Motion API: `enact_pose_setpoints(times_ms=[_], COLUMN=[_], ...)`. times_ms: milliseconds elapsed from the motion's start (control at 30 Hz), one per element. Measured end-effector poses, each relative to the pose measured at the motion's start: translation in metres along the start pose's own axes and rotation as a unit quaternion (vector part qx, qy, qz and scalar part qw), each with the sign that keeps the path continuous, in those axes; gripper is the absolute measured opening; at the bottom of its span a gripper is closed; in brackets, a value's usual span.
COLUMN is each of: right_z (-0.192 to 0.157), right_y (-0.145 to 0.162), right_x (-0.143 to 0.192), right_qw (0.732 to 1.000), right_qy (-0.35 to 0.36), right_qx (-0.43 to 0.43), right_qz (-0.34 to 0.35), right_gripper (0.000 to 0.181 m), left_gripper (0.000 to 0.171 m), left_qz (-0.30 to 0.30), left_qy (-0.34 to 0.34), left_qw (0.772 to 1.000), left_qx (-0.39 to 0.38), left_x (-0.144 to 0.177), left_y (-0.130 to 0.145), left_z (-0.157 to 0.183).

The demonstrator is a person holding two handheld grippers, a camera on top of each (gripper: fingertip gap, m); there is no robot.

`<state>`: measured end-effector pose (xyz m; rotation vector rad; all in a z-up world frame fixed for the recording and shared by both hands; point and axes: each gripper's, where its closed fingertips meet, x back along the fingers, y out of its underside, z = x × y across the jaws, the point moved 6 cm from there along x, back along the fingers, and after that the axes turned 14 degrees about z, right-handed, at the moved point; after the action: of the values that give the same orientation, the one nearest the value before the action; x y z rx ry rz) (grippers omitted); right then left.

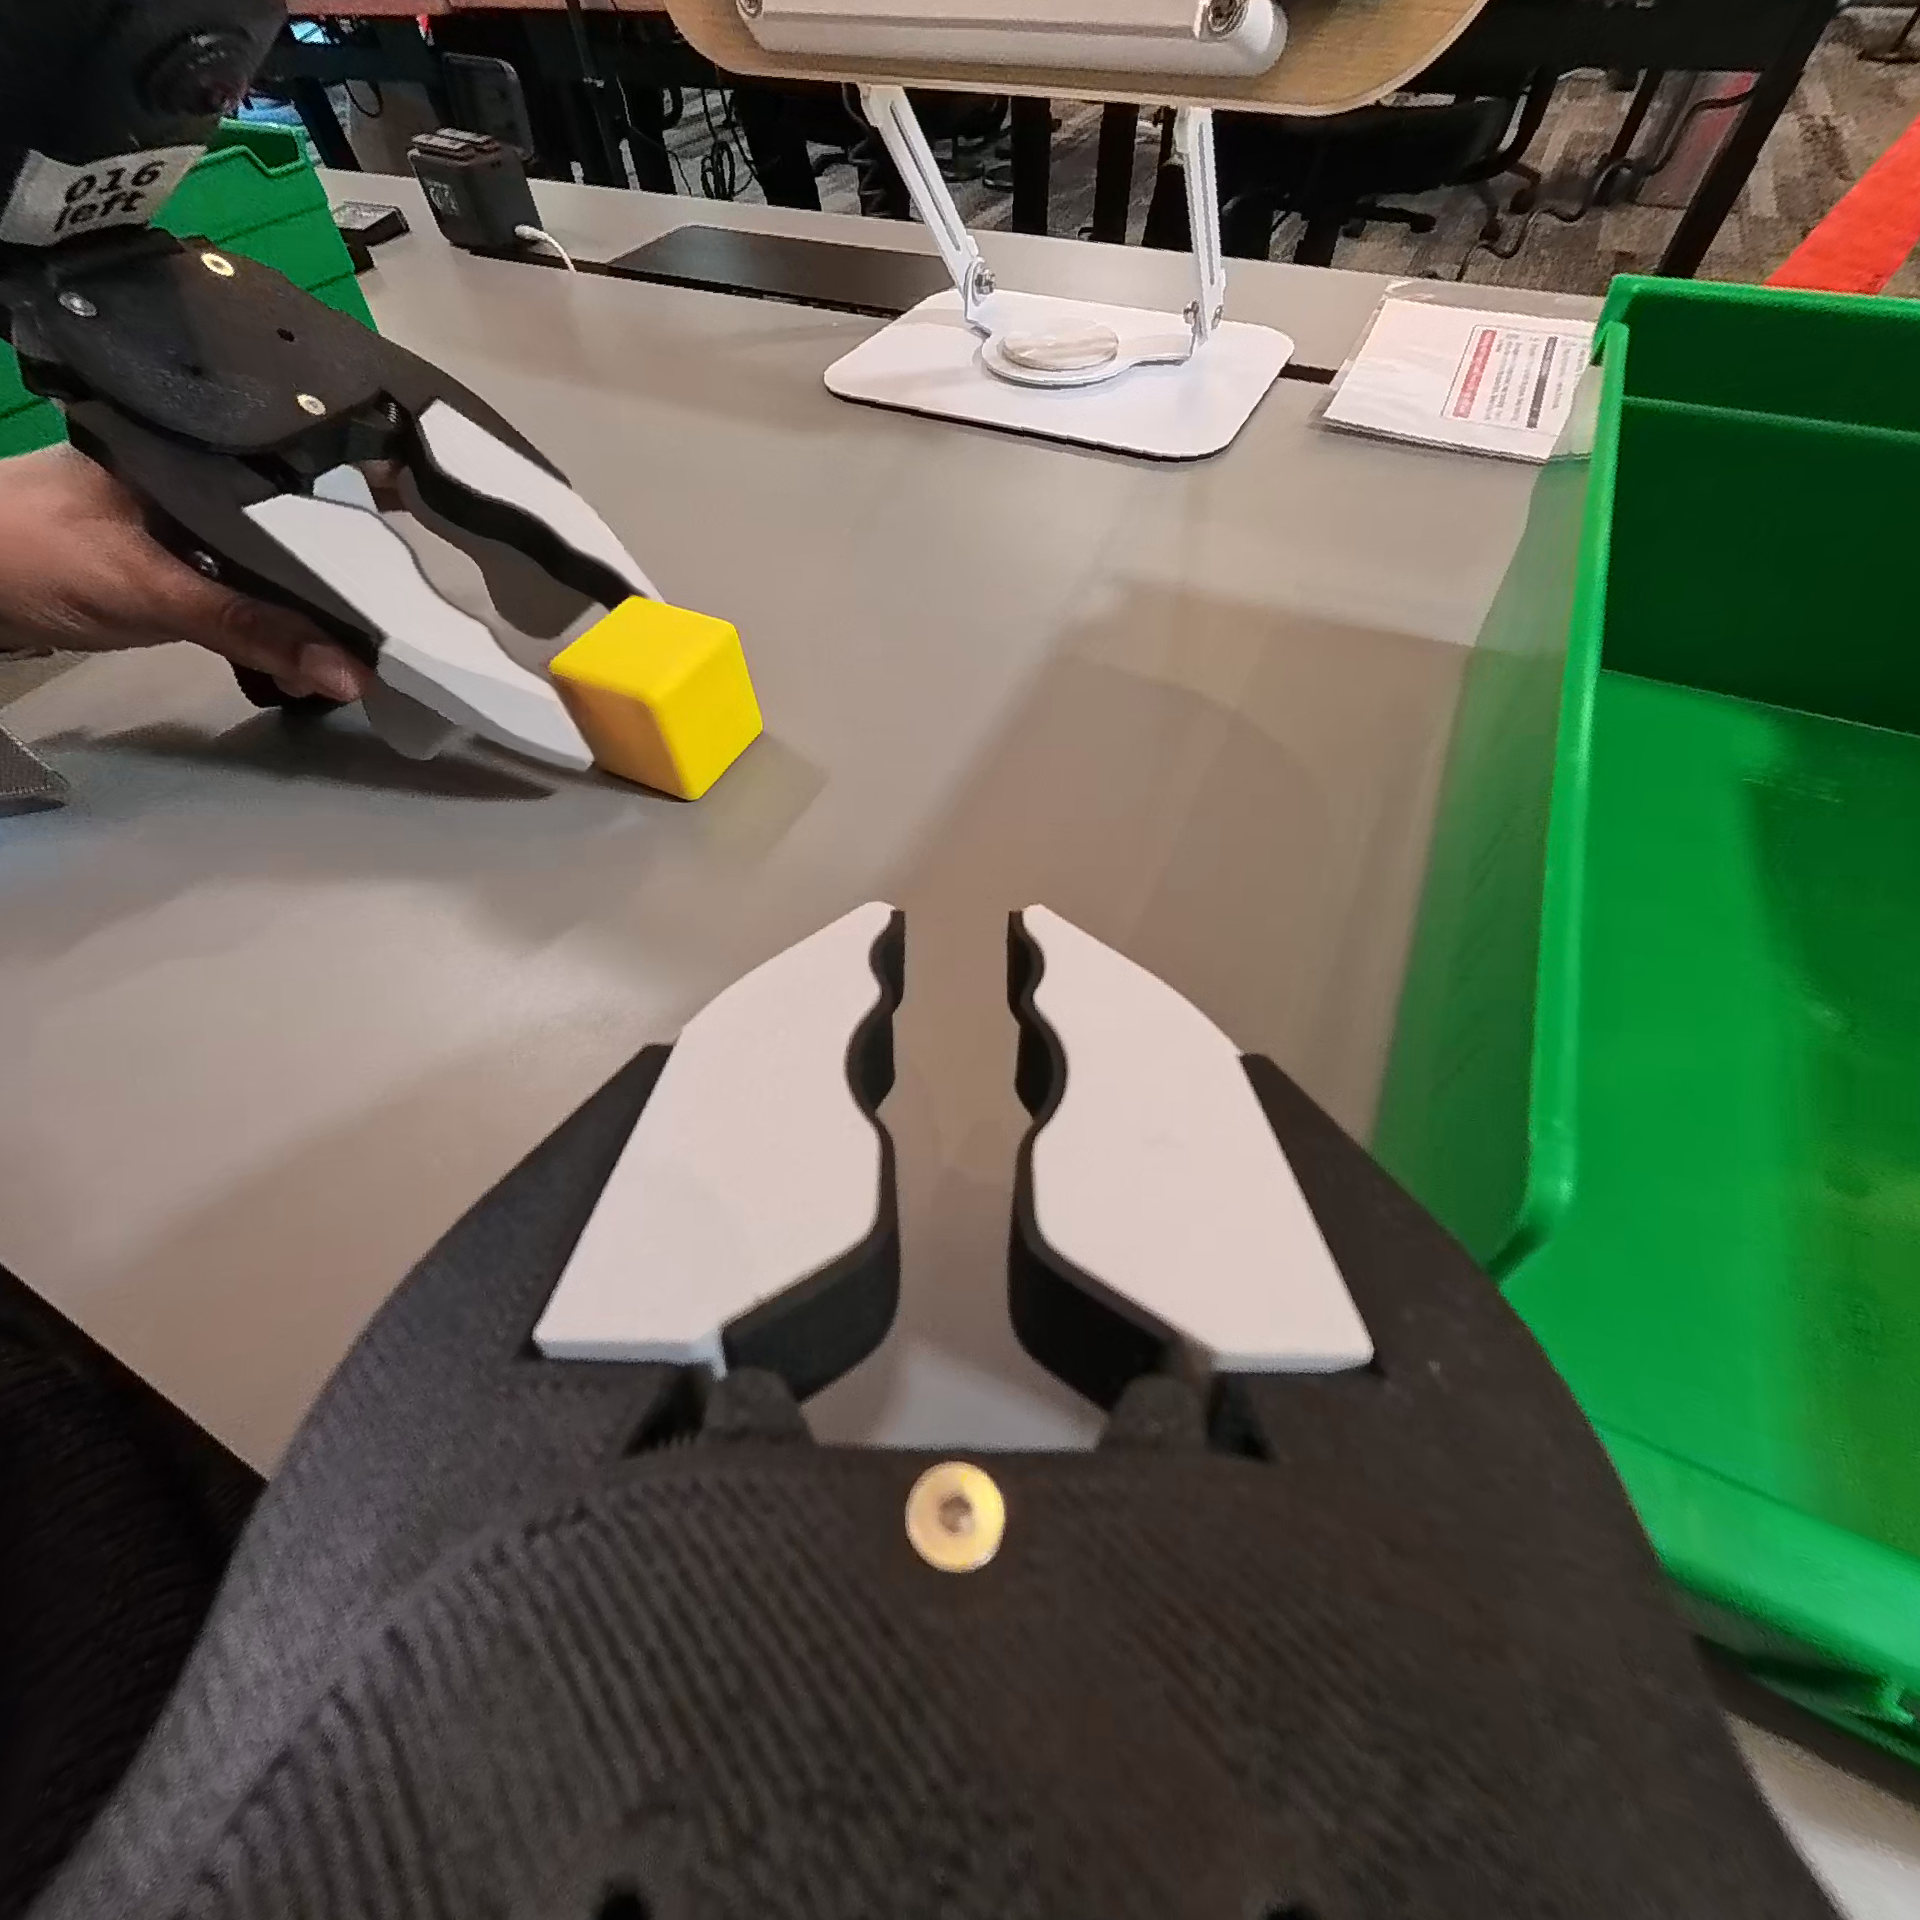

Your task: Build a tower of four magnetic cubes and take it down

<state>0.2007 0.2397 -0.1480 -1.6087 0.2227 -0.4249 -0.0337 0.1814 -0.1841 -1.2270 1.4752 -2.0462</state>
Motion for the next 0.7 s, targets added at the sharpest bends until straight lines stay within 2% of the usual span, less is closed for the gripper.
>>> enact_pose_setpoints(times_ms=[133,267,333,400,467,567,633,700], right_z=[0.000,-0.002,0.000,-0.004,-0.013,-0.023,-0.027,-0.029], right_y=[0.001,-0.003,-0.004,-0.006,-0.009,-0.012,-0.011,-0.010], right_x=[-0.001,-0.007,-0.012,-0.017,-0.022,-0.030,-0.035,-0.038], right_qw=[1.000,1.000,1.000,1.000,0.999,0.998,0.998,0.997], right_qy=[0.000,-0.009,0.003,-0.008,-0.028,-0.056,-0.066,-0.069], right_qx=[-0.003,-0.007,0.011,0.026,0.026,0.021,0.024,0.030], right_qz=[-0.004,0.002,-0.006,-0.005,0.002,0.012,0.007,0.003], right_gripper=[0.019,0.019,0.019,0.019,0.019,0.019,0.019,0.019], left_gripper=[0.083,0.085,0.085,0.092,0.100,0.096,0.085,0.074], left_qz=[-0.019,0.035,0.066,0.079,0.075,0.084,0.058,-0.005], left_qy=[-0.005,-0.040,-0.097,-0.197,-0.334,-0.521,-0.606,-0.638], left_qw=[1.000,0.998,0.993,0.977,0.938,0.849,0.793,0.763], left_qx=[-0.024,-0.027,-0.025,-0.033,-0.047,-0.018,0.033,0.102], left_x=[0.010,0.041,0.067,0.105,0.162,0.264,0.324,0.362], left_y=[-0.006,-0.037,-0.052,-0.063,-0.069,-0.059,-0.030,0.014], left_z=[0.001,0.006,0.001,-0.017,-0.041,-0.071,-0.084,-0.093])
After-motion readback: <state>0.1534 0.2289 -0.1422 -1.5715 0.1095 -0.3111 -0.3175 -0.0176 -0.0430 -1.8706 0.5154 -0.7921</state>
